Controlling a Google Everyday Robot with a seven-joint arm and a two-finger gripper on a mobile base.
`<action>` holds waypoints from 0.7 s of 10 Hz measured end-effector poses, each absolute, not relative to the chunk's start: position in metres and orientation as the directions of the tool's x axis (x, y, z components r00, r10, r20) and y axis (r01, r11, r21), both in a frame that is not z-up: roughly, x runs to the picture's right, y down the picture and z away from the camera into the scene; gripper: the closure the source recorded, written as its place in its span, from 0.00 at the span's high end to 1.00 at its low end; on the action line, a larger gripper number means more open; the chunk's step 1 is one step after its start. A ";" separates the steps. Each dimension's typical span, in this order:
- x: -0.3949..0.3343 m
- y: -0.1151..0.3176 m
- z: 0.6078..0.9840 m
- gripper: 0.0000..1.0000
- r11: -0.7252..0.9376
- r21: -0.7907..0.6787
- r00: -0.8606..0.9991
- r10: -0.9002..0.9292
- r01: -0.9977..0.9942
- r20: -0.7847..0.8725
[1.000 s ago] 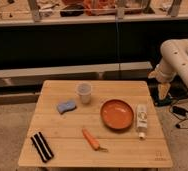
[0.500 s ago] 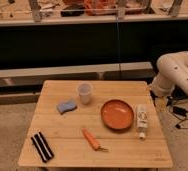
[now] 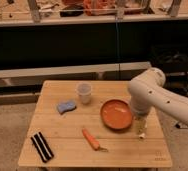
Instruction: Move the arm in a circular motion
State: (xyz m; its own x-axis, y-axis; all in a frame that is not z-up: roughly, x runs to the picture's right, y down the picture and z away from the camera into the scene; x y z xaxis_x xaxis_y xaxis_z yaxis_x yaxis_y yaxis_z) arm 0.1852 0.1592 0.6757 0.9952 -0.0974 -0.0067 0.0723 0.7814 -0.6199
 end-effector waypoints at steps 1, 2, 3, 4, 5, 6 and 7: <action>0.154 0.163 0.670 0.80 0.784 -0.614 0.994 -0.111 0.089 0.001; 0.131 0.163 0.669 0.80 0.785 -0.609 0.992 -0.127 0.110 0.015; 0.113 0.160 0.671 0.80 0.787 -0.603 0.989 -0.142 0.133 0.032; 0.093 0.150 0.678 0.80 0.787 -0.593 0.984 -0.166 0.170 0.061; 0.082 0.139 0.687 0.80 0.787 -0.584 0.979 -0.188 0.200 0.083; 0.073 0.123 0.699 0.80 0.789 -0.570 0.973 -0.210 0.228 0.099; 0.067 0.108 0.710 0.80 0.792 -0.557 0.967 -0.225 0.251 0.117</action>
